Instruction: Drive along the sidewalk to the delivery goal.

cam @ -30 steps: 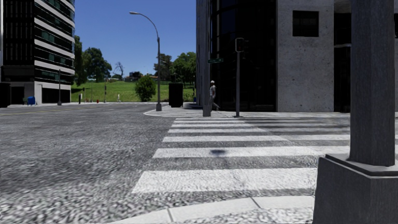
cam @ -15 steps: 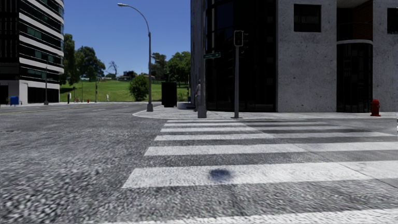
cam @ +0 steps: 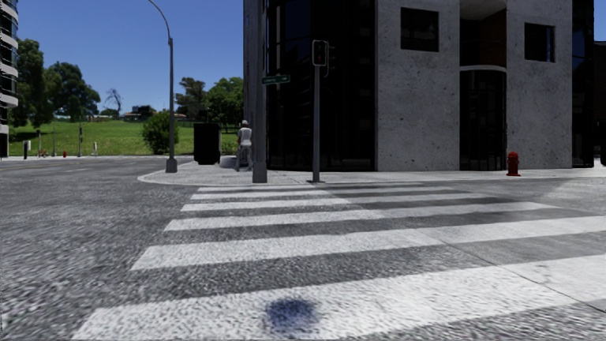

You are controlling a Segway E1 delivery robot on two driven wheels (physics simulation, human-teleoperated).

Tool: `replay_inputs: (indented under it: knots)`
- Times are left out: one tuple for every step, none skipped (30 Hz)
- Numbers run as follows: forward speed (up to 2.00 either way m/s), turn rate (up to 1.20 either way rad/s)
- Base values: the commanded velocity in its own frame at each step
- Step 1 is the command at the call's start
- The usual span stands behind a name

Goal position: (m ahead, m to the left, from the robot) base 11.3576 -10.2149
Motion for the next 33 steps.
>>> replay_inputs:
  knots:
    - [1.38,-0.45]
    - [1.45,-0.45]
    - [1.45,-0.45]
    - [1.49,-0.45]
    - [1.50,-0.45]
    - [1.51,-0.45]
    - [1.51,-0.45]
    - [1.51,-0.45]
    - [1.51,-0.45]
    - [1.51,-0.45]
    - [1.51,-0.45]
    - [1.51,-0.45]
    - [1.51,-0.45]
    - [1.51,-0.45]
    - [1.51,-0.45]
    - [1.52,-0.45]
    - [1.52,-0.45]
    - [1.52,-0.45]
    - [1.54,-0.44]
    - [1.55,-0.42]
    - [1.56,-0.40]
    - [1.56,-0.39]
    - [1.56,-0.39]
    - [1.56,-0.38]
    - [1.57,-0.32]
    - [1.58,-0.23]
    - [1.58,-0.14]
    - [1.58,-0.14]
    - [1.58,-0.04]
    - [1.59,0.00]
    - [1.60,0.00]
    - [1.61,0.00]
    - [1.61,0.00]
